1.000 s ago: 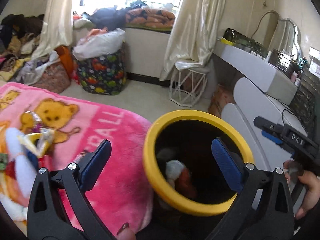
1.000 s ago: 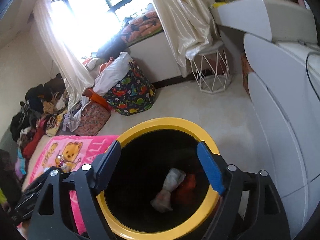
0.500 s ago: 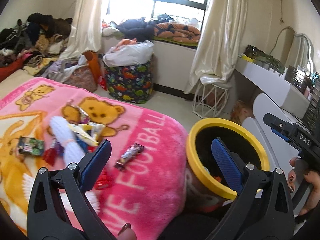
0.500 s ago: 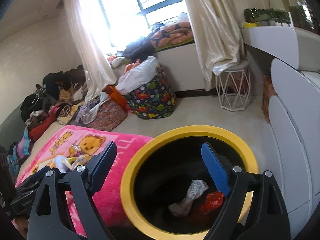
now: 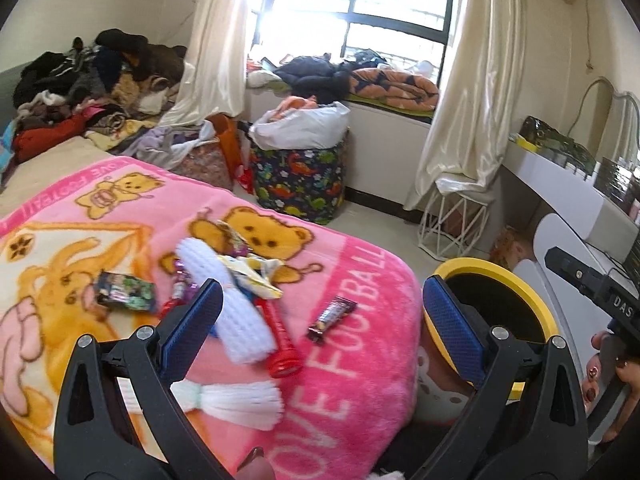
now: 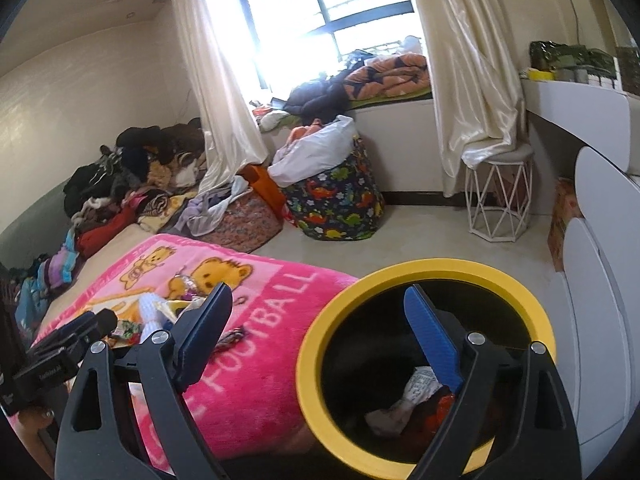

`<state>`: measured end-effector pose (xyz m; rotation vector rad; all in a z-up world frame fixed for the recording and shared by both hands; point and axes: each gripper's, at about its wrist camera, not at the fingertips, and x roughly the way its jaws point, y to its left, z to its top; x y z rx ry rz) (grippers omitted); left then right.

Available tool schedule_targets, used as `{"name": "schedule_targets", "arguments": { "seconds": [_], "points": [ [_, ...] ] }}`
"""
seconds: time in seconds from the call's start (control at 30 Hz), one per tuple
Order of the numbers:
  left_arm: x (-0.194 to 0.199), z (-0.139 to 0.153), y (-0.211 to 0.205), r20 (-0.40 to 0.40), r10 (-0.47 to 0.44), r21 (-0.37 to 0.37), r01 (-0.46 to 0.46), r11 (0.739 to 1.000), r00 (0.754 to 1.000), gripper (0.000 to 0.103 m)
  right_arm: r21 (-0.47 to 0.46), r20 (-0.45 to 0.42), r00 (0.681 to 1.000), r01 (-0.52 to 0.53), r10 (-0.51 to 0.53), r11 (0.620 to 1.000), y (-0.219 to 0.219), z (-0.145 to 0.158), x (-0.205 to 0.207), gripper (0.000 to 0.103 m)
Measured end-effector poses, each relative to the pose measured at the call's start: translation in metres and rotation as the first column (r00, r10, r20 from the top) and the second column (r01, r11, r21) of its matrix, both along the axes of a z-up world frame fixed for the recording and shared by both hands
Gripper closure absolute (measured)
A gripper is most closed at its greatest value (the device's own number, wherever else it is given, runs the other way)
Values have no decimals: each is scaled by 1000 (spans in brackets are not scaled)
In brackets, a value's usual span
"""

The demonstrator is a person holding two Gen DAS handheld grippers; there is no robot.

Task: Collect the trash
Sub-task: 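Move both open tools back over the trash on the blanket, then grasp the white fringed item with left tool while right tool grasps white mesh bundle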

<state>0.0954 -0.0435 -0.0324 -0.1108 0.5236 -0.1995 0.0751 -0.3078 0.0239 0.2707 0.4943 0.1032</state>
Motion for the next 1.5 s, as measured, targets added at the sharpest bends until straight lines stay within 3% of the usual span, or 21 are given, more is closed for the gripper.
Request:
{"name": "schedule_targets", "arguments": {
  "seconds": [0.97,1.27,1.5],
  "points": [
    [-17,3,90,0,203,-53,-203,978,979,11,-97,-1,964,-265,266,959,107,5,9,18],
    [-19,-8,122,-30,265,-50,-266,963,964,11,-121,-33,932,-362,361,924,143,3,22,18],
    [-21,-37,147,-98,269,-39,-274,961,958,11,-119,-80,890,-455,449,882,176,-7,43,18]
  ]
}}
